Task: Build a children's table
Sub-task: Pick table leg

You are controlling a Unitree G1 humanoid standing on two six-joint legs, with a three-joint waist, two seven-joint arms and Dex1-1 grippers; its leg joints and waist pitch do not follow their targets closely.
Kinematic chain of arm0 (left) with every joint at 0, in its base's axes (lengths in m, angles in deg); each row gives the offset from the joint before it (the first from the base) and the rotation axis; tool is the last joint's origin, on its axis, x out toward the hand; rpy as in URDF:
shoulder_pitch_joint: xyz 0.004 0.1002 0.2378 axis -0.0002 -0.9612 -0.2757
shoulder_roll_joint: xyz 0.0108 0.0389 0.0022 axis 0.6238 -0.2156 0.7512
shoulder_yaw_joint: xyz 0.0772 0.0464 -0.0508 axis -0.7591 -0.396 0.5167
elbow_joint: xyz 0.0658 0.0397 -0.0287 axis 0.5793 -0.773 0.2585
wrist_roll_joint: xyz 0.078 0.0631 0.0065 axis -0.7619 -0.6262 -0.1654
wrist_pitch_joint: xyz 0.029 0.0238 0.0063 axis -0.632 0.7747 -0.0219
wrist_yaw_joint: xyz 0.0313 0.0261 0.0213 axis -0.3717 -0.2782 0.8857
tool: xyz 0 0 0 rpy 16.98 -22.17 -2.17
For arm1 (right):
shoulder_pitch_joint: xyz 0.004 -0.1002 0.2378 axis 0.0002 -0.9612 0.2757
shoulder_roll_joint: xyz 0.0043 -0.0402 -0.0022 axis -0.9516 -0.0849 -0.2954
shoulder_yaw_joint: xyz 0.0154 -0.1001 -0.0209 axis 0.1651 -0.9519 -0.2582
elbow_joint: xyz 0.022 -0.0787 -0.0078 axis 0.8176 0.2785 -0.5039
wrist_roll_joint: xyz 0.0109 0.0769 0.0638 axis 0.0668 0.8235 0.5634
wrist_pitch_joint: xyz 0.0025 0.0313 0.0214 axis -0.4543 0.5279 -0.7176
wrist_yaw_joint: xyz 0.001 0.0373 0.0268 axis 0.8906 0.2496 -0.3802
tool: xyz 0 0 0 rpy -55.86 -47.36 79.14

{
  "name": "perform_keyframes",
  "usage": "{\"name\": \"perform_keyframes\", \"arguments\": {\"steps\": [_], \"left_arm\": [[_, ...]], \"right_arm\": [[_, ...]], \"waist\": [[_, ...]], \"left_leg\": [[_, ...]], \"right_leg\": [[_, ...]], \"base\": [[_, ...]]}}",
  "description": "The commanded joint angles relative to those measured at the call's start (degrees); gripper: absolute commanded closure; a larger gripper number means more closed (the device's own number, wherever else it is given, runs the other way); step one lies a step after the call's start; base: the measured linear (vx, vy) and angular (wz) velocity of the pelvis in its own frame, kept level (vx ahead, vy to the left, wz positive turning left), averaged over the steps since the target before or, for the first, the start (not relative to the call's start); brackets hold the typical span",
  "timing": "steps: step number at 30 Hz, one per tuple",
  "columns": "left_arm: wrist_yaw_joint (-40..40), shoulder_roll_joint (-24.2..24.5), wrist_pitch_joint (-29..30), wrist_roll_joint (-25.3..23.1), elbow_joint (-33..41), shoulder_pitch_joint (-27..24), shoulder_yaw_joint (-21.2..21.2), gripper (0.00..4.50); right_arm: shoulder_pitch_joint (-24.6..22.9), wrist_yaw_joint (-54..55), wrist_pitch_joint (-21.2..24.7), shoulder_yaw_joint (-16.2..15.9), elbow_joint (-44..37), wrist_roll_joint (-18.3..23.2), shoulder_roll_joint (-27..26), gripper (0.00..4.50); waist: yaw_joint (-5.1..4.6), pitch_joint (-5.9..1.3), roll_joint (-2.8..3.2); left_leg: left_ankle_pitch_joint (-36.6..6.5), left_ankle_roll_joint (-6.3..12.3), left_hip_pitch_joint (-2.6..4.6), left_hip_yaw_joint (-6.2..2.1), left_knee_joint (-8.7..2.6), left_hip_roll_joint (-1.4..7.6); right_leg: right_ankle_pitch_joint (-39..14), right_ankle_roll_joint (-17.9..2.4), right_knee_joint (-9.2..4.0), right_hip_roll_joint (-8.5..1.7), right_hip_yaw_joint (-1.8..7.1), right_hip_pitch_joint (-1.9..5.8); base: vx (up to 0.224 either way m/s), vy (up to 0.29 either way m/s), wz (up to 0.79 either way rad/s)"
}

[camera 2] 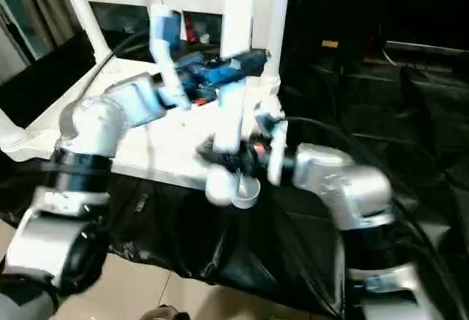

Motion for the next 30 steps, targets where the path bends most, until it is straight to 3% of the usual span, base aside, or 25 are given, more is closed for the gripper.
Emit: {"name": "perform_keyframes", "arguments": {"steps": [1, 2, 4, 5, 10, 16, 17, 21, 24, 26, 30], "left_arm": [[4.9, 0.4, -0.7, -3.1, -0.2, -1.0, -0.3, 1.78], [11.5, -1.3, -2.9, -5.4, 0.3, -1.4, 0.7, 1.78], [13.7, -2.2, -3.5, -5.7, 0.5, -1.6, 1.4, 1.78], [18.5, -4.7, -5.7, -5.5, 0.6, -1.7, 4.0, 2.04], [23.7, -7.6, -8.3, -5.1, 1.3, -2.2, 6.6, 2.46], [18.4, -7.4, -8.1, -2.7, 1.2, -2.5, 5.3, 2.64], [16.0, -7.1, -7.6, -1.4, 0.9, -2.4, 5.4, 2.65], [11.8, -5.9, -7.1, 0.3, -0.1, -1.9, 5.5, 2.67], [3.7, -2.6, -4.6, 2.6, -2.1, -0.4, 5.0, 2.68], [2.0, -1.9, -3.9, 3.2, -2.6, 0.0, 5.0, 2.68], [-3.5, -0.1, -2.2, 4.5, -3.3, 0.9, 3.9, 2.68]], "right_arm": [[0.4, 2.0, -2.4, 0.6, -3.5, -0.6, -0.6, 2.59], [0.4, 7.9, -2.9, 0.7, -3.9, -3.1, -2.8, 2.59], [0.4, 10.4, -3.3, 0.6, -4.0, -4.4, -3.7, 2.59], [0.2, 14.4, -3.4, 0.6, -4.8, -5.8, -6.1, 2.59], [-0.4, 20.7, -3.1, 1.0, -6.8, -6.9, -10.7, 2.59], [-0.7, 20.0, -5.8, 0.2, -7.0, -6.9, -11.4, 2.59], [-0.7, 18.4, -4.9, 1.5, -6.7, -5.1, -11.1, 1.89], [-0.1, 14.1, -2.2, 3.7, -5.7, -1.5, -8.8, 1.69], [0.3, 1.8, 0.7, 3.8, -5.1, 2.9, -1.5, 1.45], [0.4, -0.8, 1.4, 3.6, -4.8, 3.8, 0.2, 1.13], [1.4, -7.3, 3.0, 1.6, -3.7, 4.3, 5.0, 1.02]], "waist": [[-0.1, -4.65, -1.31], [-0.21, -4.63, -1.38], [-0.38, -4.59, -1.4], [-0.52, -4.54, -1.49], [-1.05, -4.49, -1.4], [-1.22, -4.43, -1.18], [-1.25, -4.43, -1.3], [-1.07, -4.49, -1.24], [-0.82, -4.5, -1.3], [-0.82, -4.52, -1.42], [-0.79, -4.53, -1.53]], "left_leg": [[-2.7, 2.15, 0.58, -0.7, -3.41, 2.16], [-2.7, 2.07, 0.56, -0.71, -3.44, 2.22], [-3.0, 1.73, 0.59, -0.71, -3.47, 2.23], [-3.6, 1.79, 0.6, -0.65, -3.51, 2.08], [-3.8, 2.19, 0.49, -0.72, -3.61, 1.98], [-4.9, 1.77, 0.65, -0.7, -3.73, 1.97], [-4.7, 1.84, 0.61, -0.7, -3.73, 1.99], [-4.4, 2.99, 0.6, -0.64, -3.61, 1.91], [-4.0, 3.86, 0.74, -0.62, -3.49, 1.99], [-3.7, 4.24, 0.53, -0.6, -3.37, 1.91], [-3.2, 4.59, 0.53, -0.62, -3.29, 1.98]], "right_leg": [[-7.1, -11.5, -3.75, -3.67, 2.5, 3.75], [-7.1, -11.3, -3.84, -3.61, 2.51, 3.69], [-7.5, -11.1, -3.84, -3.58, 2.49, 3.56], [-8.6, -10.8, -4.04, -3.63, 2.5, 3.66], [-8.8, -10.3, -4.19, -3.52, 2.45, 3.52], [-9.7, -9.3, -4.36, -3.49, 2.52, 3.39], [-9.0, -9.4, -4.31, -3.48, 2.54, 3.42], [-7.9, -10.0, -4.12, -3.51, 2.55, 3.64], [-6.7, -10.8, -3.98, -3.4, 2.55, 3.62], [-6.2, -11.2, -3.82, -3.51, 2.55, 3.79], [-6.3, -12.4, -3.75, -3.61, 2.47, 3.84]], "base": [[0.0, 0.0, 0.0], [0.0, 0.0, 0.0], [0.0, 0.0, 0.0], [0.0, 0.0, 0.0], [0.0, 0.0, 0.0], [0.0, 0.0, 0.0], [0.0, 0.0, 0.0], [0.0, 0.0, 0.0], [0.0, 0.0, 0.0], [0.0, 0.0, 0.0], [0.0, 0.0, 0.0]]}}
